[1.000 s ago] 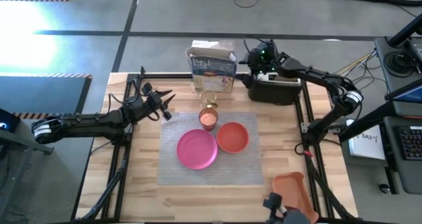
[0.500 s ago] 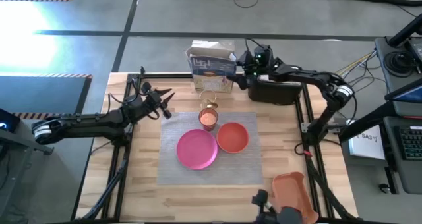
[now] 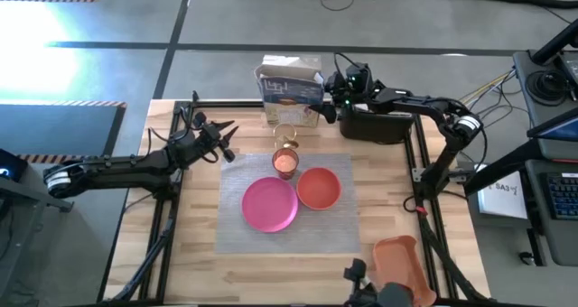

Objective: Arrange a breakfast setting
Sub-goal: Pour the cereals from the cereal box into the orange bowl on the table mat

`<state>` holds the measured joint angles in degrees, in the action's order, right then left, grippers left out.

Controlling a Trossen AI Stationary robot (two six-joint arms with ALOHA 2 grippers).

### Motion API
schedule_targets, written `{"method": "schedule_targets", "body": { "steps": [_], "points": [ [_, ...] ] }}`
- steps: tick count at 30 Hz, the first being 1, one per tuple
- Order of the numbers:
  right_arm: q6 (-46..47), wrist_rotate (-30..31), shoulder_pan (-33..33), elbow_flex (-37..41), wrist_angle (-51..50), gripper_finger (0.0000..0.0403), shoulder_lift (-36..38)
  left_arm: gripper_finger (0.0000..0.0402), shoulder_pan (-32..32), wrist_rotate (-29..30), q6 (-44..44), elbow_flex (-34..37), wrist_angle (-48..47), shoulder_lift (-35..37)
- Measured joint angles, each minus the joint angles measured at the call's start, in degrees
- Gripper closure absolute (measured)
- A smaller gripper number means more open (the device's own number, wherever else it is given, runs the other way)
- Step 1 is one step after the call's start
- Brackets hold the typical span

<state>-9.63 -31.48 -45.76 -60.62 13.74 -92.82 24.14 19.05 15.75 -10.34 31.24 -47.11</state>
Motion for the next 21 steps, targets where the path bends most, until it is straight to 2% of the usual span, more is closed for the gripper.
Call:
{"method": "schedule_targets", "body": {
  "steps": [15, 21],
  "points": [
    [4.35, 0.15, 1.35, 0.00, 0.31, 0.0023, -1.03, 0.0316, 0.07, 0.16, 0.01, -0.03, 0.02, -0.07],
    [5.27, 0.13, 1.67, 0.00, 0.31, 0.0023, -1.03, 0.0316, 0.07, 6.54, 0.20, -0.16, 0.11, -0.07]
  ]
}}
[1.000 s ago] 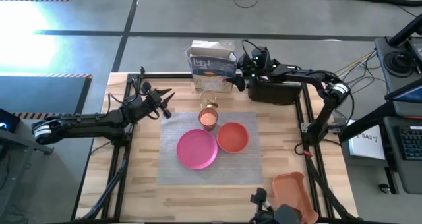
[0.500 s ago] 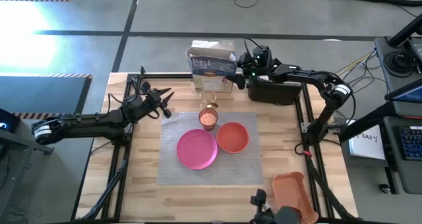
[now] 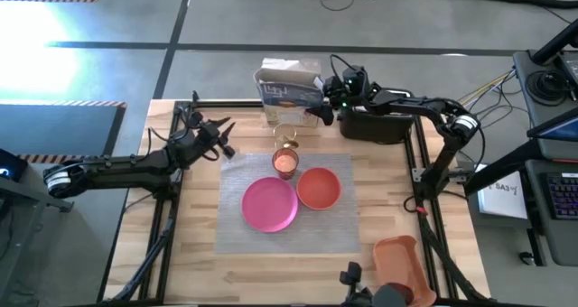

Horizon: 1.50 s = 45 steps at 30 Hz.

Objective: Arrange a breakfast setting
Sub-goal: Pour the cereals from the cereal box into the orange bowl on the table mat

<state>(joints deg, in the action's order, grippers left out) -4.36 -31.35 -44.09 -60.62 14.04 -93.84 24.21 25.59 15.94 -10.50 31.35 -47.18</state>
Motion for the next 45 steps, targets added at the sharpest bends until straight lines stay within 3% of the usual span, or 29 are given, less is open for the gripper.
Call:
{"method": "schedule_targets", "body": {
  "steps": [5, 11, 17, 25, 30, 35, 41, 45],
  "points": [
    [-0.01, 0.05, -0.03, 0.00, 0.51, 0.0031, 0.00, 0.0316, 0.02, 7.42, -0.22, 0.00, 0.41, 0.00],
    [-0.08, 3.01, -0.03, -0.02, 0.87, 0.0092, 0.02, 0.0309, 0.02, 7.95, -3.53, -0.09, 3.11, 0.00],
    [-0.51, 3.48, -0.05, -0.02, 1.09, 0.0195, 0.02, 0.0287, 0.06, 7.95, -6.35, -0.09, 3.23, 0.00],
    [-2.79, 3.58, -0.05, -0.46, 1.68, 0.0375, 0.02, 0.0276, 1.47, 11.38, -12.00, -0.09, 3.37, 0.00],
    [-3.07, 2.46, -0.03, -3.19, 0.17, 0.0392, -0.02, 0.0276, 1.57, 11.38, -12.00, -0.09, 3.34, 0.00],
    [-1.65, -3.12, -0.05, -8.09, -3.47, 0.0393, -0.02, 0.0276, 2.06, 10.60, -12.04, -0.09, 3.34, 0.00],
    [-0.20, -9.44, 0.46, -12.25, -8.47, 0.0394, -0.01, 0.0276, 5.06, -6.05, -13.38, 0.04, 3.43, -0.08],
    [-1.02, -11.16, 0.71, -14.49, -8.35, 0.0394, 0.24, 0.0276, 6.55, -8.95, -8.20, 0.07, 7.49, -1.59]
  ]
}}
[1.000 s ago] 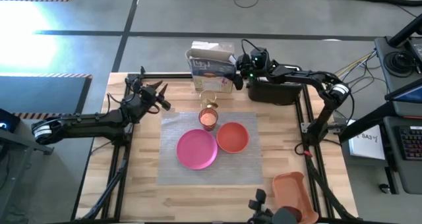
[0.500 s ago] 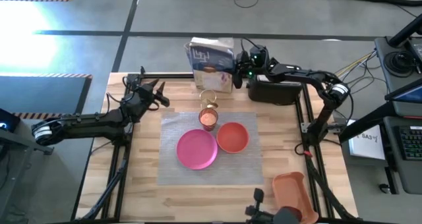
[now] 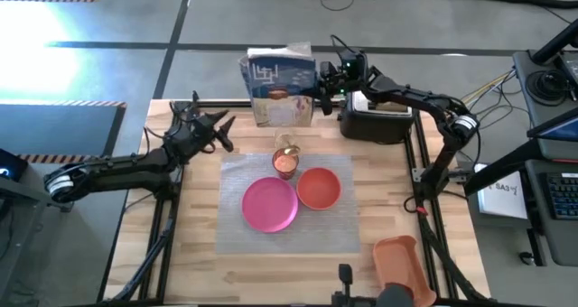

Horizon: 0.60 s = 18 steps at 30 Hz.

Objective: Arrange a breakfast setting
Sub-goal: Pour the cereals from the cereal box into the orange bowl on the table mat

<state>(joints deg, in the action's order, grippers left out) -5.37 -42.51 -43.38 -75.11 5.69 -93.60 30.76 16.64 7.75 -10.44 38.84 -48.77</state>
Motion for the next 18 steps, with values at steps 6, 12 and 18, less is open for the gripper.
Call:
{"method": "schedule_targets", "body": {
  "steps": [6, 12, 18],
  "points": [
    [-2.14, 0.05, 0.02, -3.28, -3.03, 0.0394, 0.16, 0.0276, 3.65, -7.55, 0.34, 0.02, 8.27, -5.05],
    [-4.02, -0.01, 0.00, -6.74, -6.74, 0.0394, 0.16, 0.0276, 7.22, -20.61, -3.99, -1.60, 12.43, -11.96],
    [-7.78, -0.36, 0.26, -11.40, -16.80, 0.0394, 0.16, 0.0255, 8.27, -20.22, -3.89, -5.90, 12.28, -17.21]
  ]
}}
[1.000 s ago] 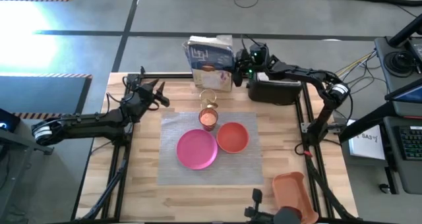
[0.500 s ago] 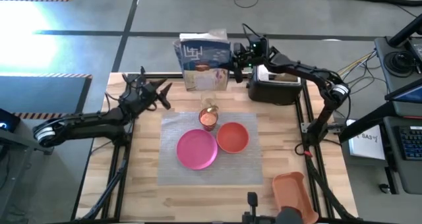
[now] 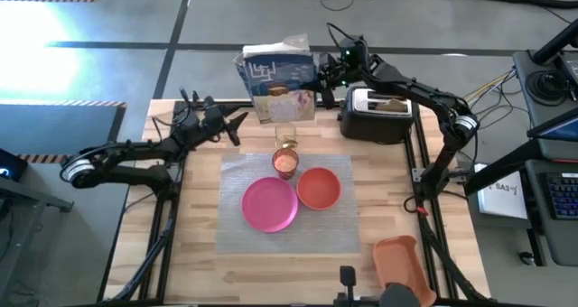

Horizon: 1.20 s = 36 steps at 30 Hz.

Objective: Arrange a breakfast setting
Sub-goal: Pour the cereals from the cereal box into the orange bowl on the table mat

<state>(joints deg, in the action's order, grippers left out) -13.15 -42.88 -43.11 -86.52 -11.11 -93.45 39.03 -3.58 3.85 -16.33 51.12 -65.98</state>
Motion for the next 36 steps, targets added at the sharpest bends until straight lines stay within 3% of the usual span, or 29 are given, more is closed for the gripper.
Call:
{"method": "schedule_targets", "body": {
  "steps": [6, 12, 15, 18, 36],
  "points": [
    [-3.09, -0.83, 0.00, -5.89, -10.84, 0.0394, 0.02, 0.0212, -0.07, -0.30, 0.01, -1.82, -2.07, -2.07],
    [-3.43, -1.09, 0.54, -9.02, -14.00, 0.0394, 0.11, 0.0173, -0.26, -0.66, -2.43, -1.88, 1.17, -1.39],
    [-4.10, -1.11, 1.36, -9.96, -14.01, 0.0394, 0.11, 0.0162, -0.35, -4.83, -2.27, -2.14, 2.13, -1.37],
    [-4.99, -1.26, 2.47, -10.69, -13.92, 0.0394, 0.11, 0.0158, -0.87, -8.85, -1.55, -3.05, 3.54, -1.35],
    [-4.86, -3.50, 4.53, -10.91, -15.47, 0.0394, 0.58, 0.0158, -2.36, -8.96, -0.46, -4.42, 2.73, -0.67]
  ]
}}
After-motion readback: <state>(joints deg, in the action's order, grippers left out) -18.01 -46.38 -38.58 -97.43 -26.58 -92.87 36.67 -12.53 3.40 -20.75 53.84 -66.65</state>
